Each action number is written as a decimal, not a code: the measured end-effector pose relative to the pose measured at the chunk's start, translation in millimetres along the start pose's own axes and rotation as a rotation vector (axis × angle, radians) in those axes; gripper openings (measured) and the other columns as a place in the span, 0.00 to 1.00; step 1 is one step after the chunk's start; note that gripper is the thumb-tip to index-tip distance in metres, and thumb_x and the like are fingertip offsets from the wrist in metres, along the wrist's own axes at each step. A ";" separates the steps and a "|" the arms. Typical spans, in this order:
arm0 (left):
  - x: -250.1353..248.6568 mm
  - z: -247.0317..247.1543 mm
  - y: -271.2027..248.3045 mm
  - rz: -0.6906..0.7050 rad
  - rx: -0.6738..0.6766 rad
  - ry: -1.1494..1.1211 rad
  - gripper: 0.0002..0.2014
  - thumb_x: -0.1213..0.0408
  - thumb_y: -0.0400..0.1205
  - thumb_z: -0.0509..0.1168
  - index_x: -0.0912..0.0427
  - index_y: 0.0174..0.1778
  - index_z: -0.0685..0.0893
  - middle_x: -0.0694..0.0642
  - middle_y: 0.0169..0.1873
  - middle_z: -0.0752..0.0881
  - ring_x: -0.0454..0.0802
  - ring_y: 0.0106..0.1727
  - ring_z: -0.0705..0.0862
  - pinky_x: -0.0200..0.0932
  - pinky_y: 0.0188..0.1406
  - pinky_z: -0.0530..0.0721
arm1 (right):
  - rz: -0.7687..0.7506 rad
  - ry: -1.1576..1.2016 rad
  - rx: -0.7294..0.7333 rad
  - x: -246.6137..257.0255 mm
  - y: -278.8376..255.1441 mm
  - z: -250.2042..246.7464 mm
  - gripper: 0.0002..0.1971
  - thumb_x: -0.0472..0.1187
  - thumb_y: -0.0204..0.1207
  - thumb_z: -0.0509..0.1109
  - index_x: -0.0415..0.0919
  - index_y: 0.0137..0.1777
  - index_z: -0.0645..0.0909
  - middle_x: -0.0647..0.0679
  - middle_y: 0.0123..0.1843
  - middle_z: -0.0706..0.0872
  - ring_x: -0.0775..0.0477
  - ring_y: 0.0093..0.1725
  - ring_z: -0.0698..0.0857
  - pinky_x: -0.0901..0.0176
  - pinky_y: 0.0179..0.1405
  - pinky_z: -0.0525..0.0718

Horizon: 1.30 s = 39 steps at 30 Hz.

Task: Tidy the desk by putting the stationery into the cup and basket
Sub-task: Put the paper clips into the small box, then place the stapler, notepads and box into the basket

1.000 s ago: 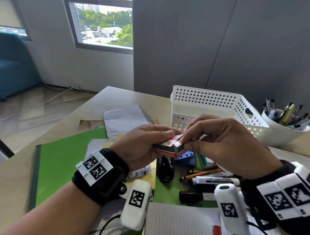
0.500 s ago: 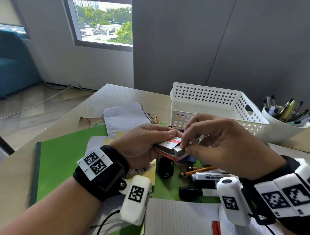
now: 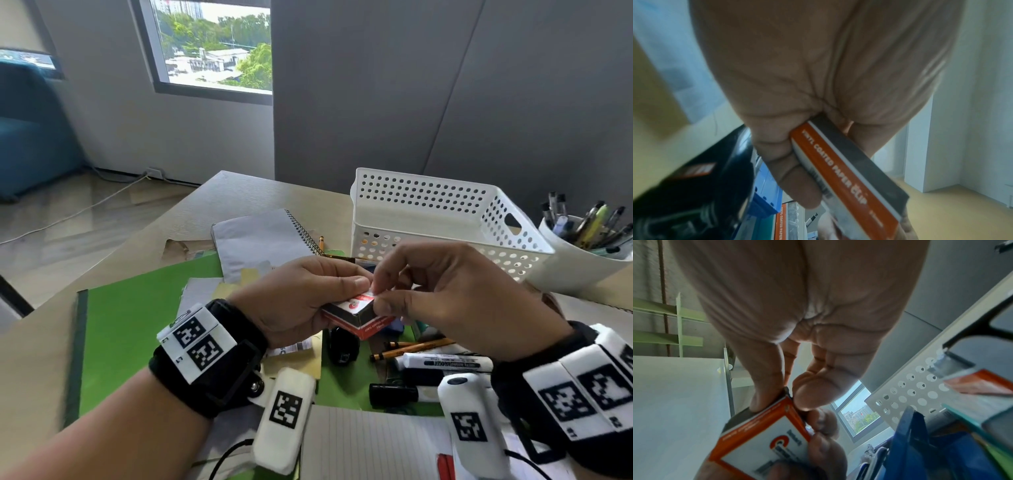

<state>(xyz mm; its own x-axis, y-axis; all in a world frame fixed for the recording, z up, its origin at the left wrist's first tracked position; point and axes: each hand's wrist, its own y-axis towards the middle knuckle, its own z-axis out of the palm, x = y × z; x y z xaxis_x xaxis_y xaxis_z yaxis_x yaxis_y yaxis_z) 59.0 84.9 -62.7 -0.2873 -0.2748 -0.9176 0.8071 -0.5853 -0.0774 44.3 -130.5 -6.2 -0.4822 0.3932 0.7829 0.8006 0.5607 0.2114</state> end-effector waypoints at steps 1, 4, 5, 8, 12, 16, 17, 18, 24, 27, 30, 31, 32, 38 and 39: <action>0.4 0.5 0.1 -0.002 0.003 0.018 0.13 0.68 0.83 0.65 0.72 0.58 0.87 0.69 0.49 0.87 0.57 0.47 0.87 0.46 0.53 0.88 | -0.005 -0.011 0.005 -0.7 0.4 0.9 0.06 0.39 0.70 0.83 0.49 0.41 0.90 0.47 0.39 0.88 0.34 0.41 0.85 0.32 0.45 0.85; 0.5 1.9 0.3 0.007 0.000 0.004 0.12 0.68 0.84 0.64 0.70 0.56 0.88 0.66 0.47 0.88 0.54 0.45 0.88 0.43 0.49 0.90 | 0.001 0.025 -0.019 -3.6 1.5 0.8 0.05 0.38 0.70 0.83 0.48 0.41 0.91 0.46 0.38 0.88 0.32 0.41 0.84 0.33 0.44 0.85; -0.1 2.7 0.0 0.014 -0.001 -0.017 0.12 0.67 0.84 0.65 0.69 0.57 0.89 0.66 0.49 0.89 0.55 0.47 0.89 0.44 0.51 0.91 | 0.008 0.048 -0.035 -4.9 1.9 -0.5 0.05 0.36 0.70 0.83 0.47 0.41 0.91 0.45 0.37 0.88 0.31 0.40 0.83 0.35 0.43 0.84; -3.5 2.9 -3.1 0.027 0.069 -0.090 0.19 0.63 0.83 0.69 0.71 0.67 0.86 0.69 0.58 0.86 0.62 0.60 0.85 0.53 0.66 0.86 | 0.037 0.115 -0.078 -8.0 3.0 -6.0 0.04 0.37 0.71 0.82 0.47 0.41 0.92 0.42 0.36 0.89 0.37 0.35 0.81 0.42 0.37 0.81; -6.4 1.2 -7.9 0.035 0.154 0.059 0.25 0.69 0.80 0.71 0.69 0.74 0.81 0.68 0.63 0.81 0.58 0.63 0.80 0.49 0.67 0.80 | 0.046 0.114 -0.120 -10.1 3.9 -9.8 0.04 0.39 0.71 0.83 0.46 0.44 0.91 0.38 0.38 0.89 0.33 0.34 0.81 0.41 0.35 0.82; -12.0 5.3 -9.7 0.076 0.010 0.221 0.22 0.68 0.79 0.73 0.64 0.71 0.84 0.66 0.54 0.82 0.59 0.53 0.80 0.47 0.52 0.81 | 0.083 0.027 -0.230 -11.3 3.3 -20.9 0.06 0.44 0.73 0.83 0.47 0.47 0.90 0.52 0.35 0.90 0.57 0.29 0.82 0.63 0.31 0.82; -16.8 6.3 -11.6 0.074 -0.022 0.225 0.24 0.66 0.77 0.75 0.65 0.69 0.84 0.67 0.53 0.82 0.60 0.52 0.79 0.49 0.50 0.81 | 0.112 0.044 -0.276 -14.7 2.5 -27.9 0.05 0.44 0.75 0.81 0.47 0.47 0.90 0.55 0.32 0.89 0.61 0.28 0.81 0.67 0.30 0.80; -23.0 6.5 -13.5 0.074 -0.056 0.221 0.25 0.65 0.74 0.76 0.67 0.68 0.84 0.67 0.52 0.83 0.61 0.50 0.81 0.51 0.48 0.83 | 0.152 0.072 -0.335 -20.5 1.4 -36.3 0.03 0.44 0.78 0.79 0.47 0.48 0.90 0.58 0.32 0.89 0.62 0.29 0.82 0.67 0.32 0.81; -65.3 3.3 2.0 0.109 -0.438 0.380 0.29 0.65 0.74 0.81 0.59 0.71 0.81 0.67 0.54 0.89 0.64 0.52 0.91 0.58 0.54 0.92 | 0.516 0.274 -0.429 -72.2 0.5 -80.3 0.03 0.43 0.84 0.72 0.48 0.53 0.87 0.47 0.50 0.89 0.46 0.43 0.87 0.54 0.35 0.83; -82.5 -8.2 31.7 0.071 -0.607 0.568 0.18 0.65 0.79 0.76 0.64 0.63 0.85 0.70 0.54 0.91 0.58 0.49 0.93 0.51 0.49 0.93 | 0.583 0.290 -0.381 -87.5 -0.5 -83.6 0.05 0.45 0.83 0.72 0.46 0.53 0.88 0.45 0.52 0.91 0.43 0.47 0.90 0.49 0.43 0.87; -89.3 -32.8 71.4 -0.021 -0.756 0.774 0.17 0.56 0.79 0.78 0.62 0.57 0.88 0.63 0.49 0.92 0.54 0.48 0.94 0.51 0.48 0.94 | 0.574 0.349 -0.401 -91.6 -0.3 -83.5 0.06 0.44 0.82 0.73 0.44 0.53 0.90 0.45 0.55 0.91 0.40 0.52 0.89 0.46 0.50 0.90; -88.8 -38.8 83.6 -0.059 -0.789 0.861 0.17 0.53 0.79 0.79 0.61 0.56 0.88 0.61 0.48 0.92 0.54 0.48 0.94 0.54 0.49 0.94 | 0.576 0.372 -0.411 -92.0 -0.2 -83.5 0.06 0.43 0.82 0.74 0.44 0.54 0.90 0.44 0.56 0.91 0.41 0.52 0.88 0.49 0.47 0.89; -87.6 -44.0 95.4 -0.079 -0.818 0.935 0.18 0.50 0.78 0.79 0.60 0.54 0.88 0.60 0.47 0.91 0.54 0.48 0.93 0.56 0.49 0.94 | 0.580 0.385 -0.423 -92.4 -0.6 -83.7 0.07 0.44 0.82 0.74 0.43 0.54 0.90 0.44 0.57 0.91 0.41 0.52 0.87 0.50 0.46 0.89; -68.9 -58.4 144.1 -0.244 -0.683 1.146 0.16 0.51 0.83 0.72 0.62 0.53 0.87 0.62 0.48 0.93 0.62 0.50 0.93 0.52 0.58 0.91 | 0.566 0.389 -0.458 -100.4 -1.6 -84.2 0.09 0.46 0.80 0.75 0.43 0.54 0.91 0.42 0.55 0.91 0.43 0.50 0.85 0.55 0.46 0.86; -66.5 -55.6 147.8 -0.320 -0.666 1.130 0.16 0.53 0.84 0.70 0.63 0.57 0.85 0.61 0.46 0.92 0.61 0.49 0.91 0.49 0.58 0.89 | 0.561 0.392 -0.459 -101.1 -1.6 -83.6 0.08 0.46 0.80 0.76 0.43 0.53 0.92 0.43 0.52 0.90 0.44 0.47 0.84 0.55 0.45 0.86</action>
<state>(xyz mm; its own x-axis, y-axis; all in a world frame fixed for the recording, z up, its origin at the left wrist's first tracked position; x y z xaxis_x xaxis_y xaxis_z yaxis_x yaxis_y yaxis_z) 226.1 59.1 -34.8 -0.1908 0.7652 -0.6149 0.9726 0.0625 -0.2240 121.5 -232.1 -36.7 0.1239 0.1953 0.9729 0.9923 -0.0308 -0.1202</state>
